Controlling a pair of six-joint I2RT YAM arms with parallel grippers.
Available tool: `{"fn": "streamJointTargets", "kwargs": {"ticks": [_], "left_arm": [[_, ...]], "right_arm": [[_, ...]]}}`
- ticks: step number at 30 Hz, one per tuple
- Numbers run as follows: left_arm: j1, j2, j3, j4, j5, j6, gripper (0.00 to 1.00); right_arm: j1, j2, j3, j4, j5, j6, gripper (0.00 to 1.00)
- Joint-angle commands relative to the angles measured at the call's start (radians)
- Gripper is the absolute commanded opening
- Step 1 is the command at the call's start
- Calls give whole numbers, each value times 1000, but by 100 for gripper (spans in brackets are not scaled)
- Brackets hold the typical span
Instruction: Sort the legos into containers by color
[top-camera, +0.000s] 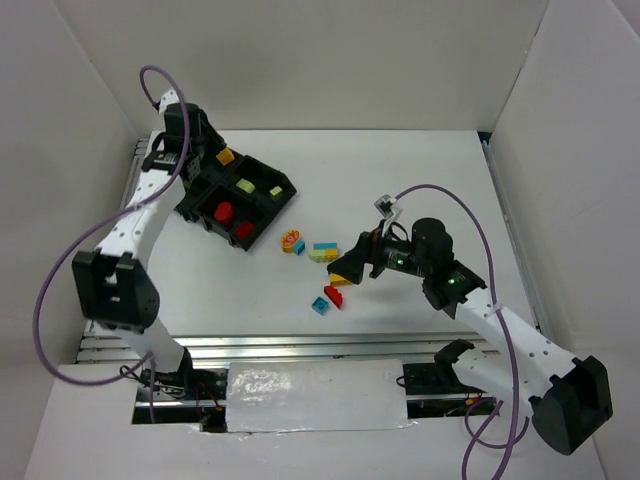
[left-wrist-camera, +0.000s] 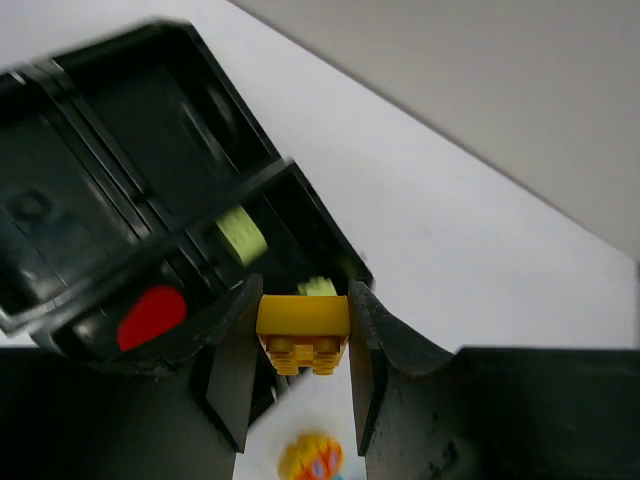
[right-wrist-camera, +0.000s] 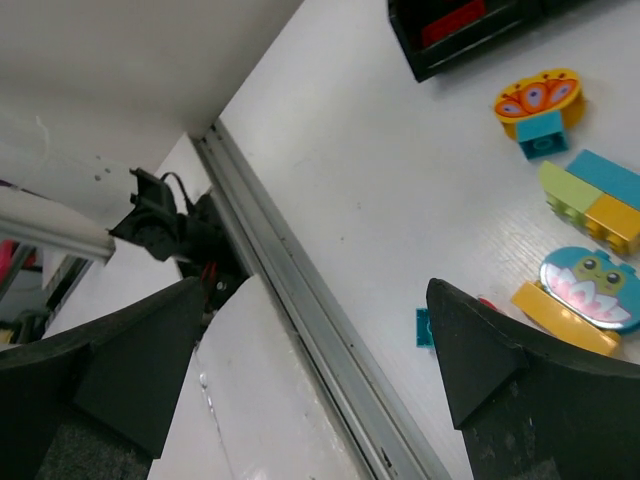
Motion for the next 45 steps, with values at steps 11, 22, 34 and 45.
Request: {"fn": "streamJointTargets", "kwargs": {"ticks": [11,22,34,45], "left_arm": [[102,520,407,145,-187,132,7],[109,531,467,121,-116,176,99],[19,-219,-97,-103,175,55,100],[-190,-547,-415,-264,177,173,100]], "right_arm": [[32,-35,-28,-58,131,-18,100],[50,80,-7,-48,146,6,99],[147,475,297,-454,725,-41,100],[239,658,357,-501,863,98,96]]}}
